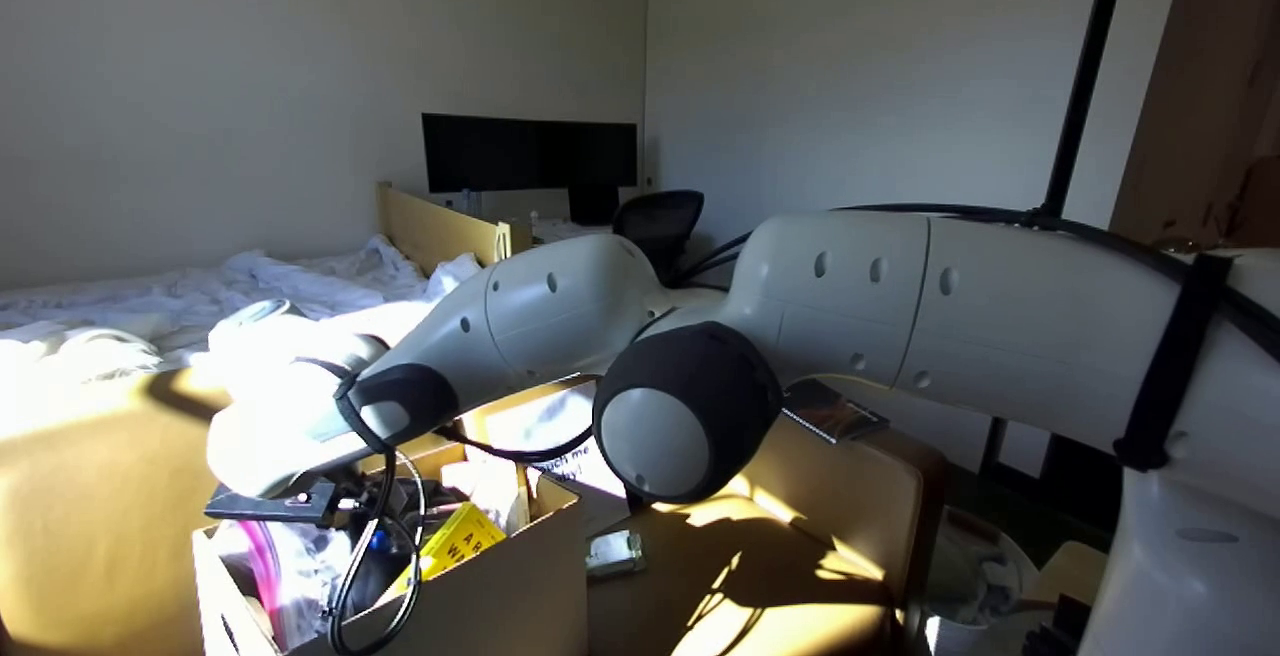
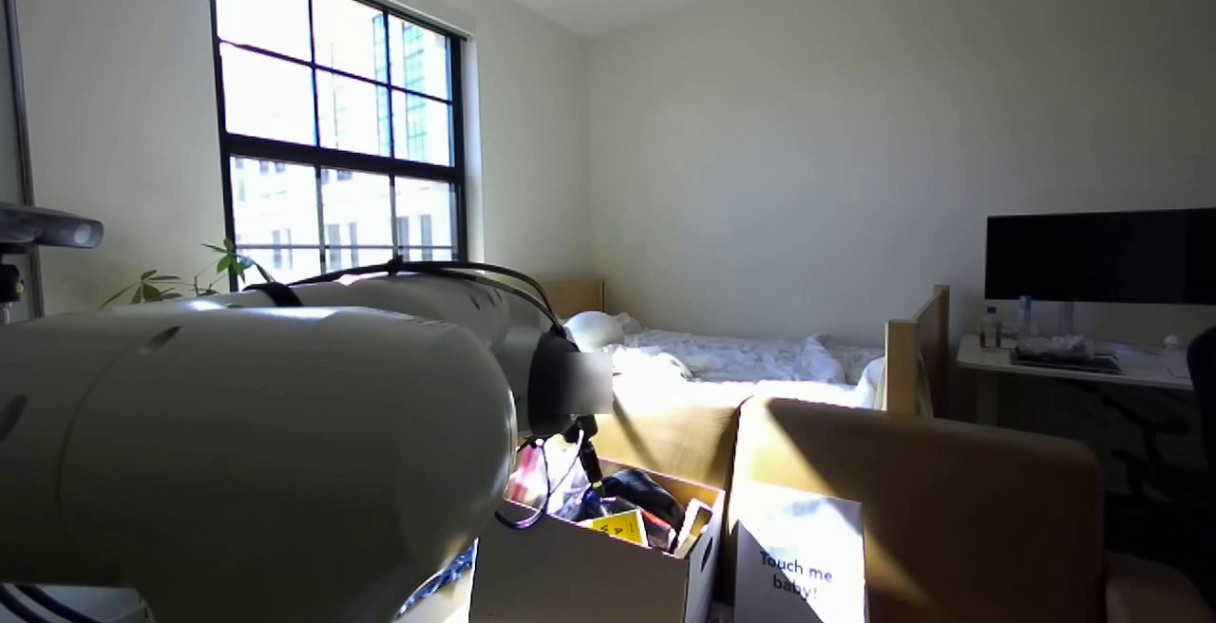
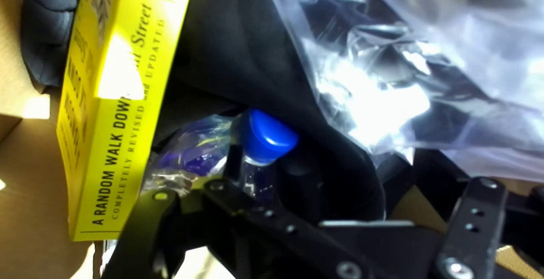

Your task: Remove the water bottle from the box and put it on the armrest

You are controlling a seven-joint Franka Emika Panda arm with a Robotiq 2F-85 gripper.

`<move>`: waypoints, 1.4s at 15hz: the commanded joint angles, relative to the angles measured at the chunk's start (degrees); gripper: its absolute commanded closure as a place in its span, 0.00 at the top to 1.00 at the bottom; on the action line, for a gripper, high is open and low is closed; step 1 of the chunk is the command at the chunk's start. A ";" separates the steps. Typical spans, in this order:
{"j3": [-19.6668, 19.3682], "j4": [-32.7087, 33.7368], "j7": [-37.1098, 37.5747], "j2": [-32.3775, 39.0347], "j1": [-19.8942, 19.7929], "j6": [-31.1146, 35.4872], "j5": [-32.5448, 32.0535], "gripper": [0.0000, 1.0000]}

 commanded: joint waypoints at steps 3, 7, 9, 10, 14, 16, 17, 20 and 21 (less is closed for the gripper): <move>-2.98 5.83 -1.93 -0.05 0.57 -6.95 4.47 1.00; -2.71 6.78 -2.44 -2.05 1.25 -14.98 6.18 1.00; -1.45 7.04 -2.67 -1.37 0.95 -16.64 8.68 1.00; -0.90 6.66 -2.53 -1.02 0.66 -17.14 10.00 1.00; -0.83 3.01 0.04 -0.30 -0.34 -17.37 12.64 1.00; -1.24 2.95 0.51 0.22 -1.07 -18.81 12.66 1.00; -1.66 3.34 0.96 0.36 -1.33 -20.07 12.30 1.00; -2.88 6.30 1.63 0.38 -1.94 -23.29 11.40 1.00; -3.33 7.11 1.75 0.33 -2.01 -24.03 11.15 1.00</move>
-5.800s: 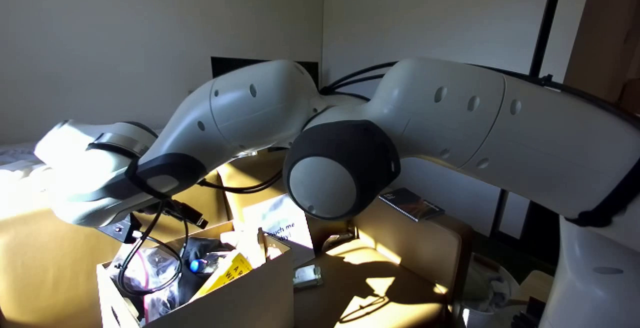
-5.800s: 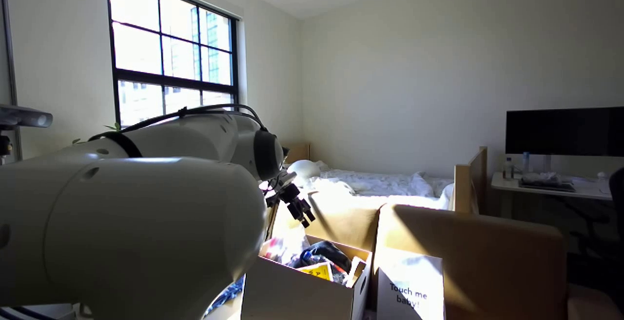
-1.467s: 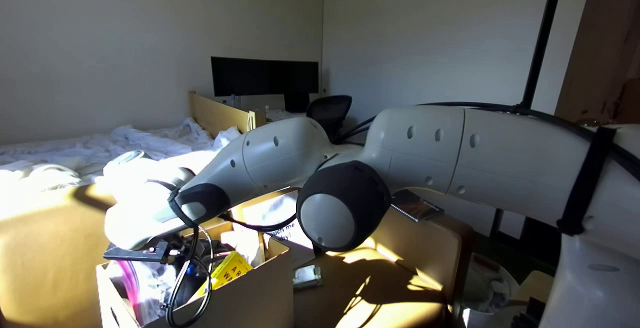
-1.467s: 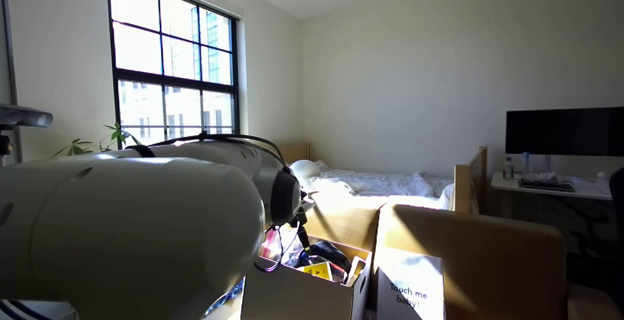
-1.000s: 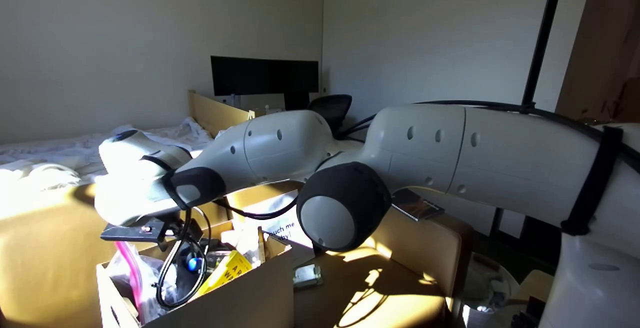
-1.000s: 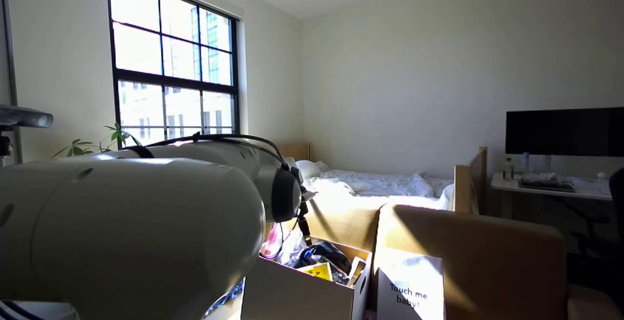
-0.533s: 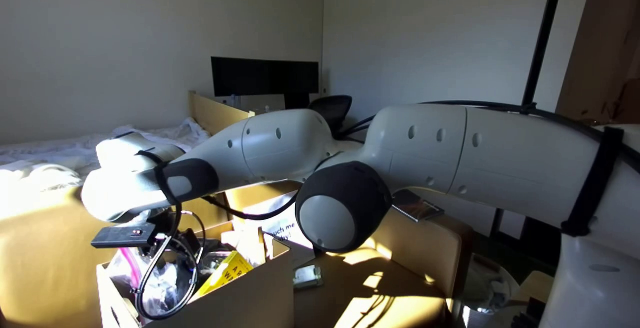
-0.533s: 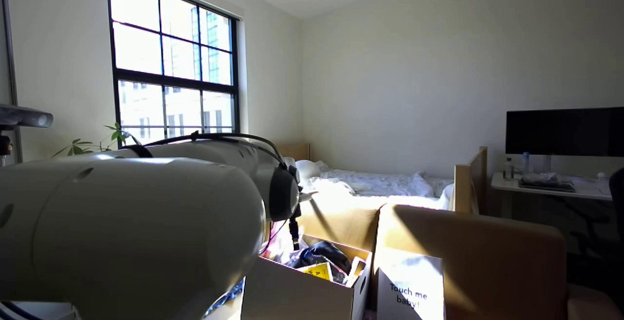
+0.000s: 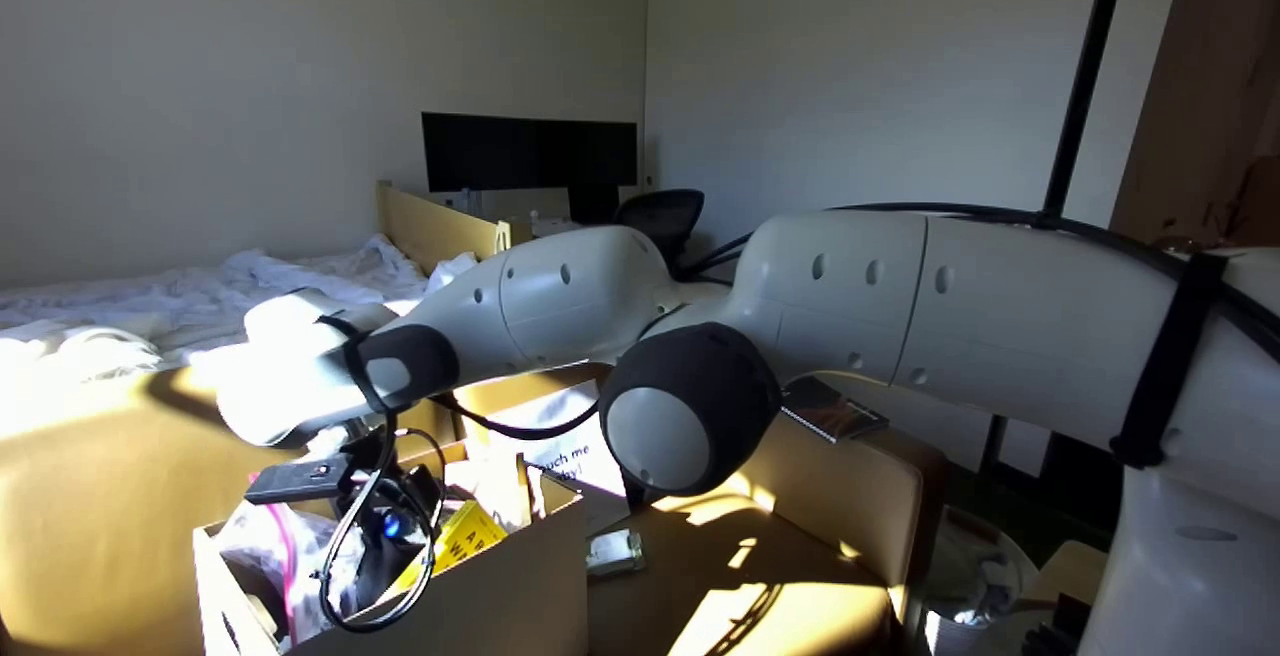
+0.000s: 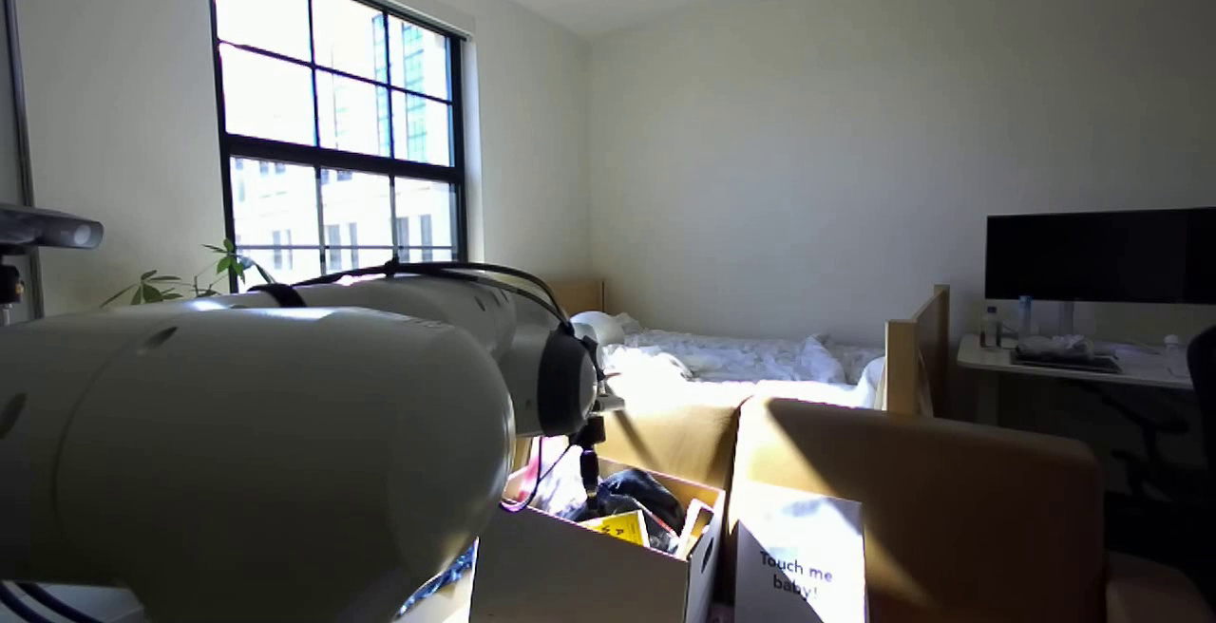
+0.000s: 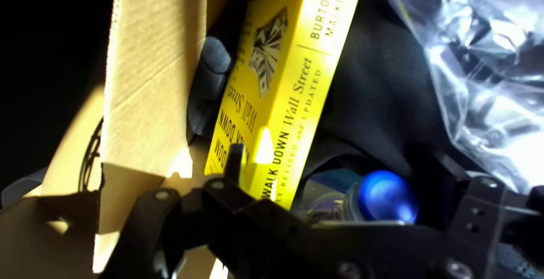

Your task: Remove the water bottle from the box and put it on the armrest

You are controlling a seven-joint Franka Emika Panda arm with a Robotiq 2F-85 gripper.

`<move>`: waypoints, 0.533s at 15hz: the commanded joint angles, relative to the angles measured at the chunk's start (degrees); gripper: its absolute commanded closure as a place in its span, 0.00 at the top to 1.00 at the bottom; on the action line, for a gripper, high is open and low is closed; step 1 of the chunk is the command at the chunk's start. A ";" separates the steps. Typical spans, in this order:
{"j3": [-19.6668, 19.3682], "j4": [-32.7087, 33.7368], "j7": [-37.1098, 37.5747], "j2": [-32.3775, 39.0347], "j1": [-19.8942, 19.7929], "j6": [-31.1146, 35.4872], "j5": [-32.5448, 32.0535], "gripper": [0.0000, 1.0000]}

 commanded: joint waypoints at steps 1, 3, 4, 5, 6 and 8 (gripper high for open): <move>-1.76 3.91 1.70 -0.04 -0.39 -3.68 -0.22 1.00; -2.64 2.78 2.68 -1.36 -0.45 -3.56 -0.38 1.00; -2.71 3.18 2.87 -1.26 -0.68 -3.91 -0.14 1.00; -2.29 2.96 2.84 -1.22 -1.08 -4.05 0.51 1.00; -2.04 2.92 2.82 -1.04 -1.32 -3.82 0.82 1.00; -1.75 2.47 2.98 -0.75 -1.50 -2.93 1.09 1.00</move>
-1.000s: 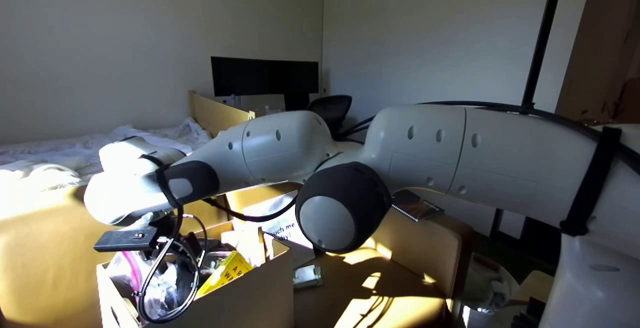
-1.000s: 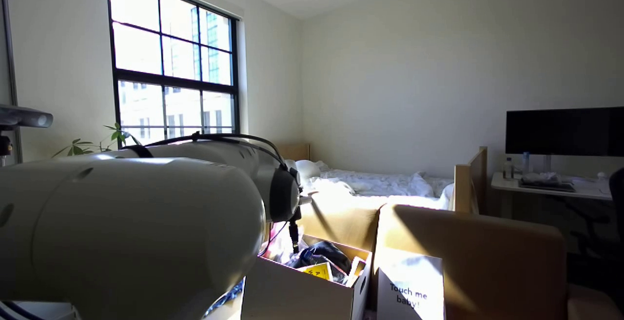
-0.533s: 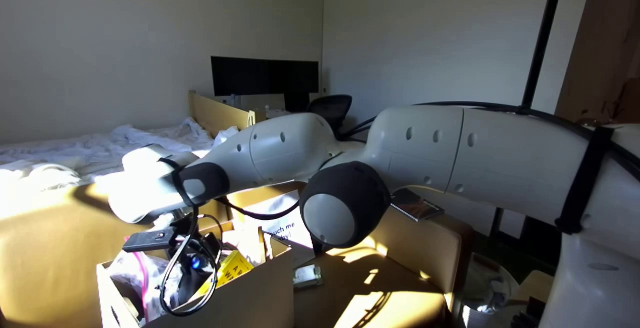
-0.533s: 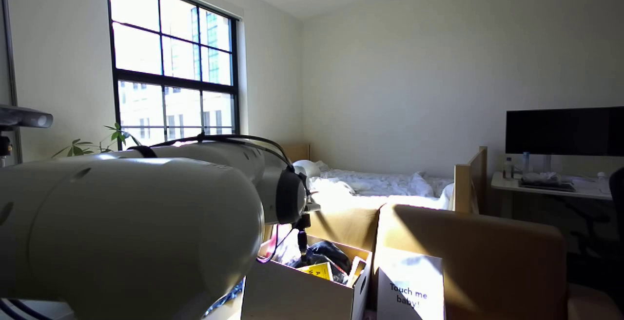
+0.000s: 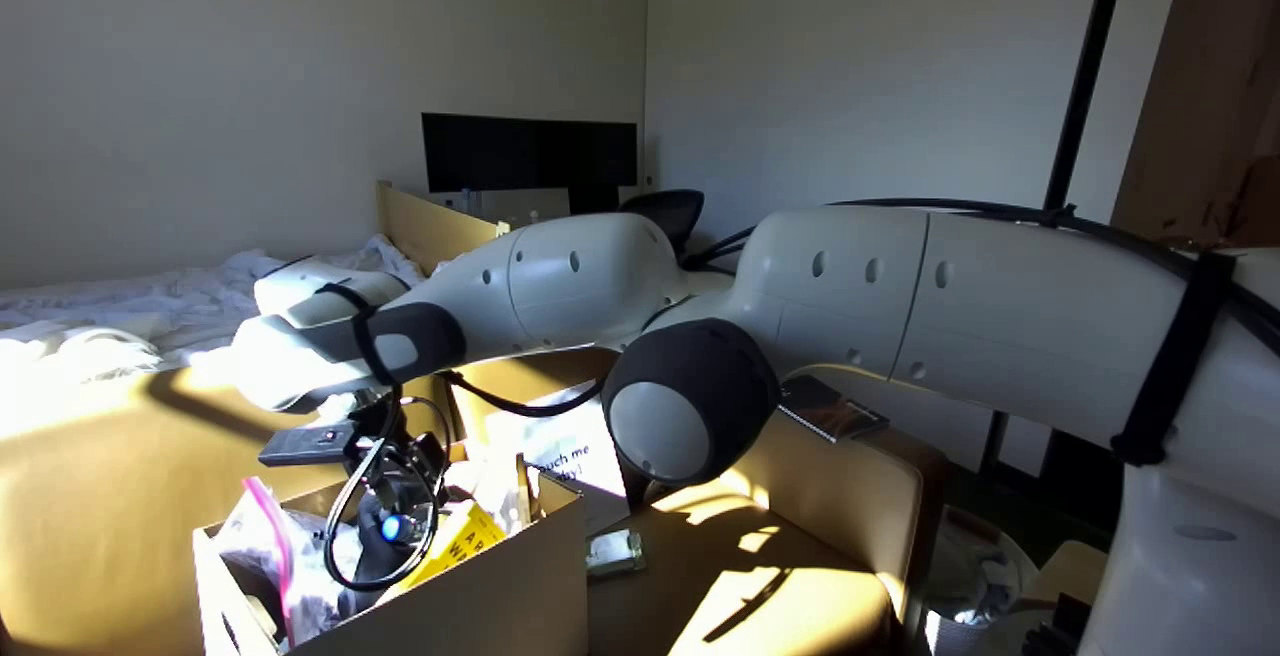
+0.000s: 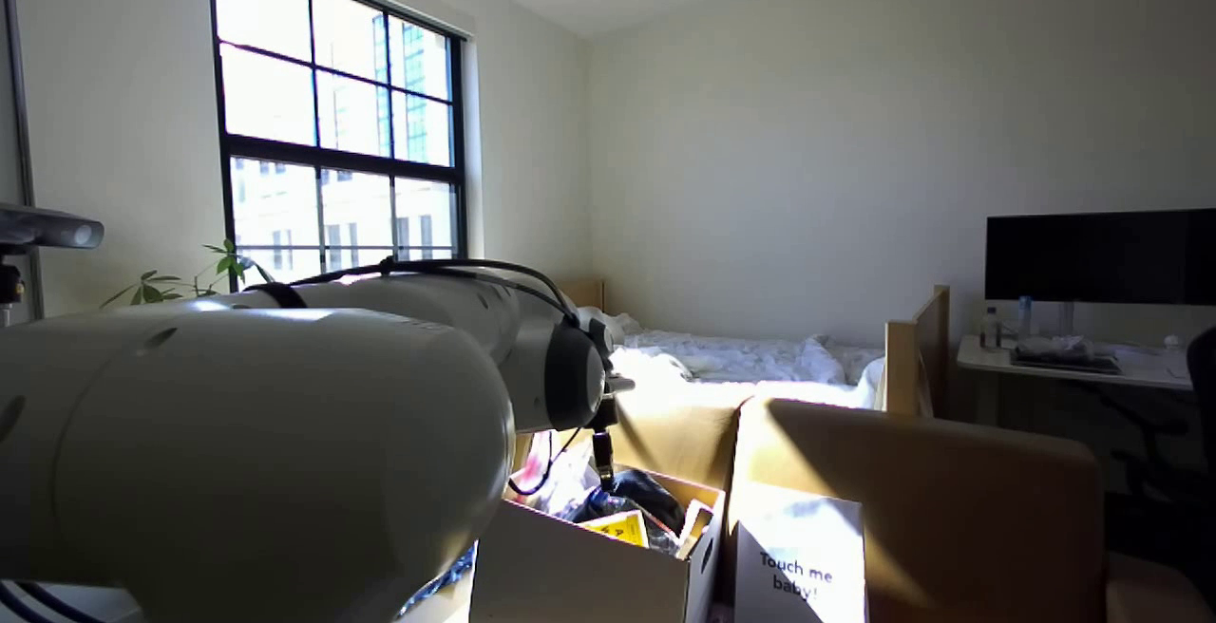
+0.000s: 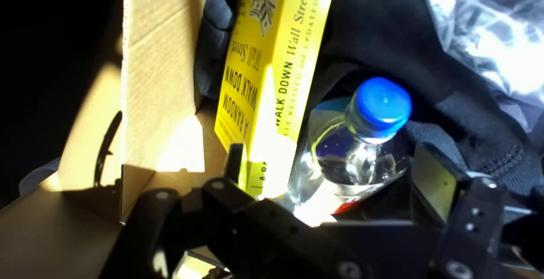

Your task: Remove the water bottle from the box and put it on the armrest

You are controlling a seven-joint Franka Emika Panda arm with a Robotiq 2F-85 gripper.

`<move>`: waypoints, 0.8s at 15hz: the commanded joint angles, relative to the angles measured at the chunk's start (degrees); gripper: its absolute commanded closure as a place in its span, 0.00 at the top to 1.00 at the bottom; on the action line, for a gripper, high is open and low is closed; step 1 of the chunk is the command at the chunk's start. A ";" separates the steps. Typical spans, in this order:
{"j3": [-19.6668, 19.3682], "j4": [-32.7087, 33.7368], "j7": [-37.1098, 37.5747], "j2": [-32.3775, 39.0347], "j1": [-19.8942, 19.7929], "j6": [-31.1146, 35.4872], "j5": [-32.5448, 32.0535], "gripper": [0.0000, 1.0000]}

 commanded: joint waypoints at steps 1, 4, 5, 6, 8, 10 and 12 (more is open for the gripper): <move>0.61 -1.33 1.41 0.05 -0.59 0.91 0.94 1.00; -0.15 -2.47 2.73 0.34 -0.17 3.62 -0.09 1.00; -0.24 -2.61 3.07 0.47 -0.12 4.13 -0.26 1.00; -0.46 -2.90 3.21 0.57 0.00 4.94 -0.53 1.00; -0.27 -3.62 2.99 0.63 -0.10 7.17 -0.41 1.00; 0.11 -4.44 2.20 0.66 -0.14 10.76 -0.23 1.00; 0.46 -5.83 1.79 0.68 0.05 15.14 0.16 1.00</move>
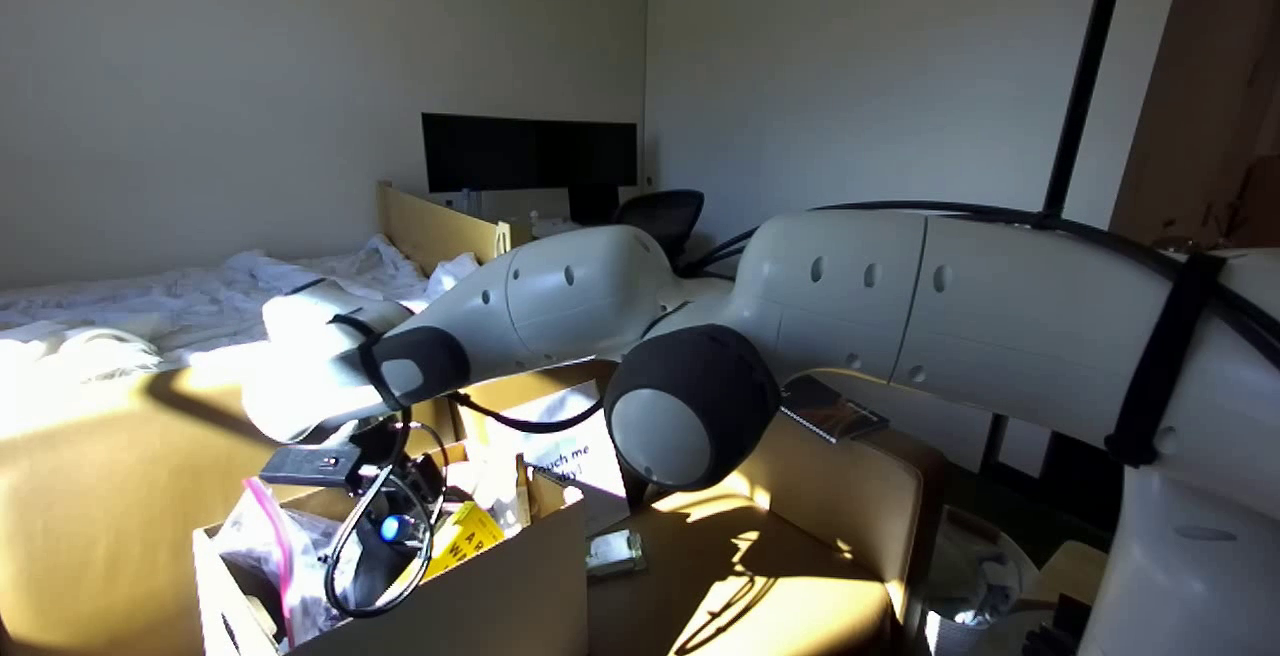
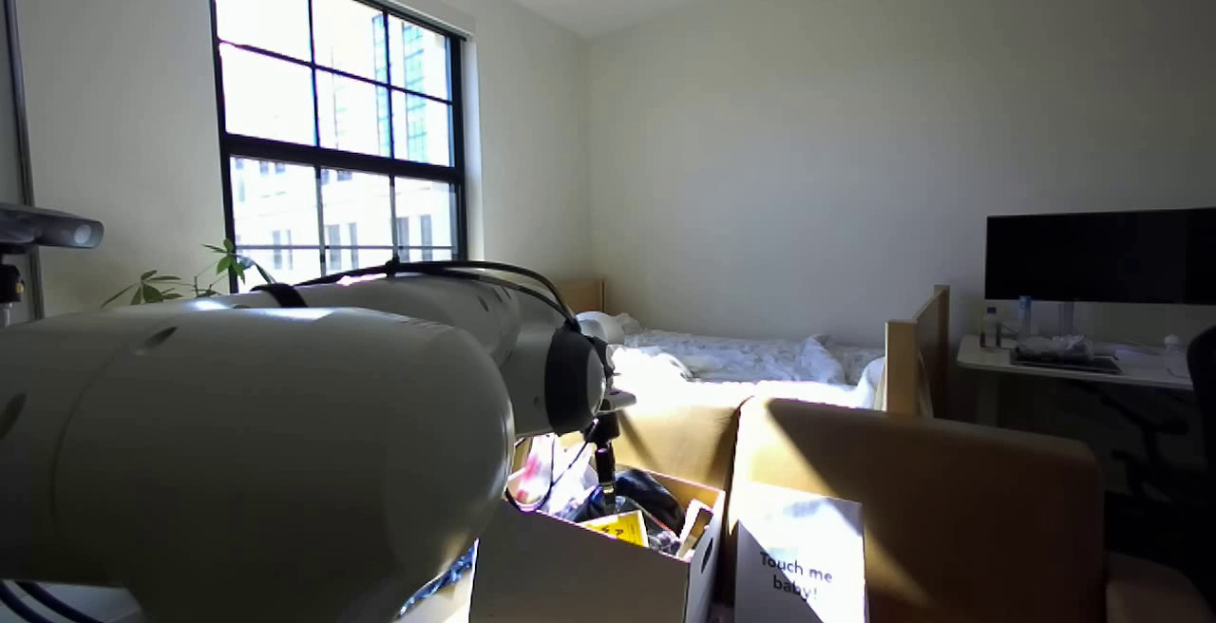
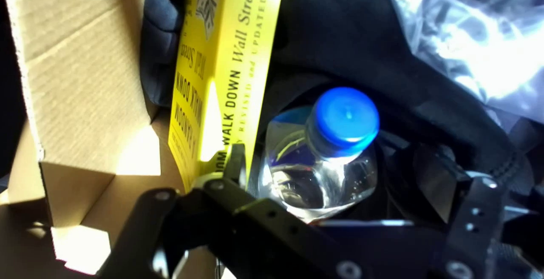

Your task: Remove the water bottle from the box and put it on the armrest

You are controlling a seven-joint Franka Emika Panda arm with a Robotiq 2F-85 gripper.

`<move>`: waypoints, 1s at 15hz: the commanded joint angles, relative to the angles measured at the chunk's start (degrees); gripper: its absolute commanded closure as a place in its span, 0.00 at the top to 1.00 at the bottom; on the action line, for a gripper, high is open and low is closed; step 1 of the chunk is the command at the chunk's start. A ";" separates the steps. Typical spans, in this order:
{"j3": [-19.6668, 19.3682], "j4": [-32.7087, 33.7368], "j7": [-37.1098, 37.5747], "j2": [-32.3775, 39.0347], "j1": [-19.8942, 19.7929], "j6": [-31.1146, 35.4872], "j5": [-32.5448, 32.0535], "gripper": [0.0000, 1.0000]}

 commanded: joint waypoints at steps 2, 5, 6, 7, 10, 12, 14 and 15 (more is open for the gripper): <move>0.85 -3.40 -0.05 0.02 0.17 8.98 0.35 1.00; 2.74 -4.78 -2.06 0.04 -0.51 11.35 1.56 0.75; 3.14 -4.65 -2.48 0.04 -0.56 11.72 1.66 0.74; 3.45 -4.56 -2.64 0.04 -0.60 12.00 1.75 0.68; 3.90 -3.62 -3.38 0.00 -0.46 11.52 1.74 0.47; 4.22 -3.23 -3.91 -0.05 -0.39 11.42 1.82 0.34; 4.20 -2.73 -4.06 -0.08 -0.28 11.04 1.78 0.22; 4.17 -2.31 -4.00 -0.08 -0.23 10.41 1.78 0.15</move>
